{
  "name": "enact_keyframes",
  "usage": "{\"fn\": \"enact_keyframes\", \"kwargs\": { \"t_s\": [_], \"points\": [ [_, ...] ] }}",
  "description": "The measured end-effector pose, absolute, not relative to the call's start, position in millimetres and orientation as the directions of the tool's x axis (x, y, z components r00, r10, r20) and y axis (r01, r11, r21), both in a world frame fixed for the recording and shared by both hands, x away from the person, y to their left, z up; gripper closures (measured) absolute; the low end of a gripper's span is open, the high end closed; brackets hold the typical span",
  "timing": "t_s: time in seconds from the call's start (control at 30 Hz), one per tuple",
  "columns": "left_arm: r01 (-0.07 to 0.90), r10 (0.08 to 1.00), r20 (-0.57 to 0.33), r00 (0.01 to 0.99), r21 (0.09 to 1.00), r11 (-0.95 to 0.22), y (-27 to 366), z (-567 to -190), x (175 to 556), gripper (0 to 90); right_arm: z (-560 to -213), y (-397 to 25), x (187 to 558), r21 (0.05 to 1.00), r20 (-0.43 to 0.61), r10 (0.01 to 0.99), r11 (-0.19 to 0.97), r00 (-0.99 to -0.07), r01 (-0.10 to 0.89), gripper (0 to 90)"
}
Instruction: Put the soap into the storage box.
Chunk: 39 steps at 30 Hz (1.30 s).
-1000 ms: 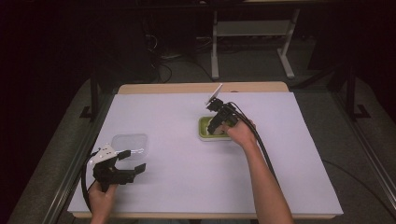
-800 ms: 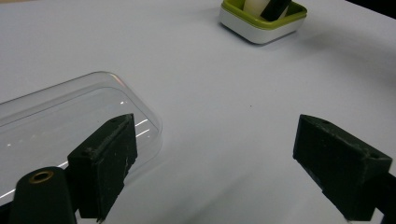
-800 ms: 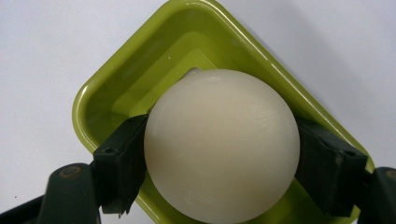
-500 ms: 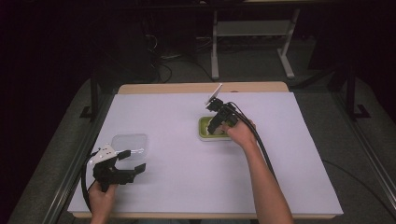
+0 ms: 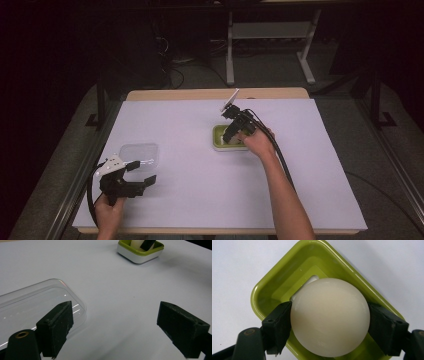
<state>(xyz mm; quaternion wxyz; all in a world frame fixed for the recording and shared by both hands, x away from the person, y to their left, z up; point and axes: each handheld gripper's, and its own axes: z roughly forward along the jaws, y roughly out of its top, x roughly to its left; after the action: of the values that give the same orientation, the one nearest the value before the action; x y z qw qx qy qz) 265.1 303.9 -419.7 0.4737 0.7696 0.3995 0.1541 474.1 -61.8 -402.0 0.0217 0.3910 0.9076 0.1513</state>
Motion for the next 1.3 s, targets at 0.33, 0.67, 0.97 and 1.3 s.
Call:
{"fn": "enact_keyframes", "kwargs": {
  "t_s": [0.33,0.67,0.97,1.3],
  "points": [
    [0.464,0.759,-0.138,0.637,0.854,-0.234,303.5,-419.9,265.4,12.8,-397.0,-65.8,472.4,0.314,0.074,0.719,0.641,-0.691,0.7,23.1],
    [0.465,0.757,-0.134,0.639,0.852,-0.242,302.8,-419.6,265.2,12.8,-382.3,-75.4,466.1,0.371,0.098,0.719,0.615,-0.688,0.695,25.6],
    [0.467,0.758,-0.134,0.639,0.85,-0.243,303.1,-420.2,265.8,12.8,-370.8,-81.2,457.7,0.403,0.12,0.707,0.607,-0.697,0.685,24.8],
    [0.465,0.757,-0.133,0.639,0.851,-0.243,302.3,-420.8,265.8,12.8,-363.4,-96.2,442.5,0.441,0.138,0.695,0.595,-0.706,0.672,24.2]
  ]
}}
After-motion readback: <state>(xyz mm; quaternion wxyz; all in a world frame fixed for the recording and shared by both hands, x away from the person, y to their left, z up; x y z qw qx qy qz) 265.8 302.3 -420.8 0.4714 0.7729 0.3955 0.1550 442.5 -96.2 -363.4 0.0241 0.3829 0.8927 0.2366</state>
